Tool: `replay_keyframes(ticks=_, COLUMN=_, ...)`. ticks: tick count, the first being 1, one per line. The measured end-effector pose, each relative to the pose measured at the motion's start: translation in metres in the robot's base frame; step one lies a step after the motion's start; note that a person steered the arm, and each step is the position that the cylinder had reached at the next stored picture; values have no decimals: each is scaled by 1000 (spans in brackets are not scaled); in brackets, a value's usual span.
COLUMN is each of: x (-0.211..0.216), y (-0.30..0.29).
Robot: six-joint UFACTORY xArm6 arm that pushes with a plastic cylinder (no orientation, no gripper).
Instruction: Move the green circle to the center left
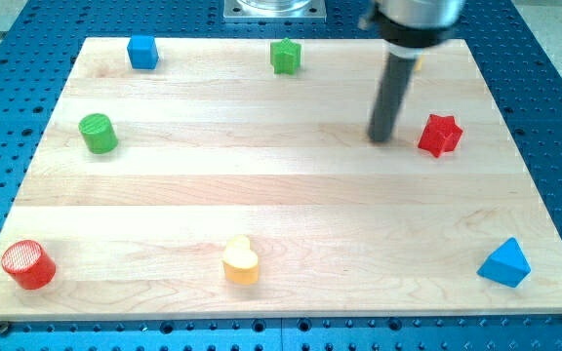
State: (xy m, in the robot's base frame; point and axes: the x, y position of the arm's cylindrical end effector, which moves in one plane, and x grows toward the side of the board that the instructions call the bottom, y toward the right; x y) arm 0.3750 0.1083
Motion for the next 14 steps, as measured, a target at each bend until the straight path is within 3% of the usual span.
replay_keyframes(ticks=3, x=-4, y=-234)
replay_keyframes(ticks=4, x=6, y=-283)
replay_keyframes(ticks=6, x=48, y=-292)
replay_keyframes(ticks=7, x=4, y=-287)
replay_keyframes(ticks=9, x=5, y=-341)
replay_keyframes(ticks=10, x=11, y=-338)
replay_keyframes(ticks=11, x=6, y=-265)
replay_keyframes(ticks=13, x=-10, y=-62)
replay_keyframes(ticks=14, x=7, y=40)
